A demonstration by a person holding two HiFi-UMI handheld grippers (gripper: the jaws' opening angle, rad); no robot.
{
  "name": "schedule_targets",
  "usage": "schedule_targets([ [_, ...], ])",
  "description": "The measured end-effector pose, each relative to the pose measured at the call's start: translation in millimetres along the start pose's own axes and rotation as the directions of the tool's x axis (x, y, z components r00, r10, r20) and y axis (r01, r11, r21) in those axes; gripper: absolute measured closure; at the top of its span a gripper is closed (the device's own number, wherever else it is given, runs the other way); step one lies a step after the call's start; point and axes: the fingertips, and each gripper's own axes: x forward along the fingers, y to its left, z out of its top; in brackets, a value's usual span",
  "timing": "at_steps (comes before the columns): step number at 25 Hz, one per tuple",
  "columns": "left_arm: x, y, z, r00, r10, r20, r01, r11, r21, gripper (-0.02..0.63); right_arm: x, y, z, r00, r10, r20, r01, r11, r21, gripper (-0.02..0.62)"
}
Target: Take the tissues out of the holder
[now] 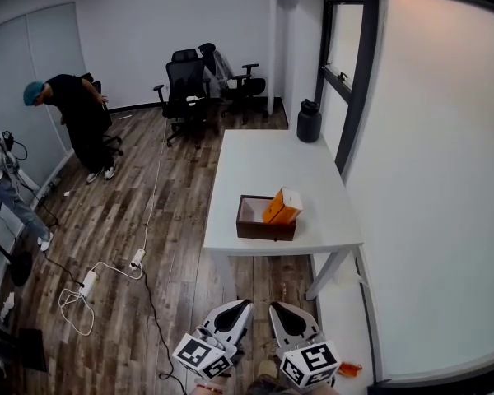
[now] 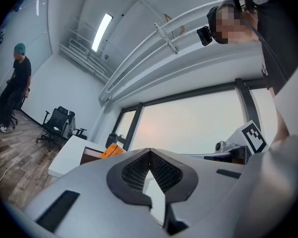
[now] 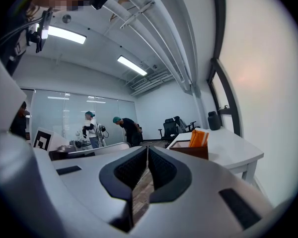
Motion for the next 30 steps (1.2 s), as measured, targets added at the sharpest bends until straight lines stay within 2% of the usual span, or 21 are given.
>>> schedule_targets([
  [13,68.0,41.0,-0.8,1.000,0.024,-0.003,-0.024,1.000,0.010,0.601,58.5,-56.8,14.0,1.000,0.024,-0.005,-0.023,1.000,0.019,0.588],
  [24,99.2,56.2,-2.0,0.999,0.037,-0.014,-0.037,0.999,0.031,0.601,84.7,-78.9,16.5,0.998,0.070,-0.005,-0.070,0.997,0.032,0.588],
  [30,126.4,69.9,0.0,1.000,0.013,-0.006,-0.012,0.999,0.038,0.601,100.3,-104.3,20.8,0.999,0.035,0.010,-0.035,0.999,0.039,0.588],
])
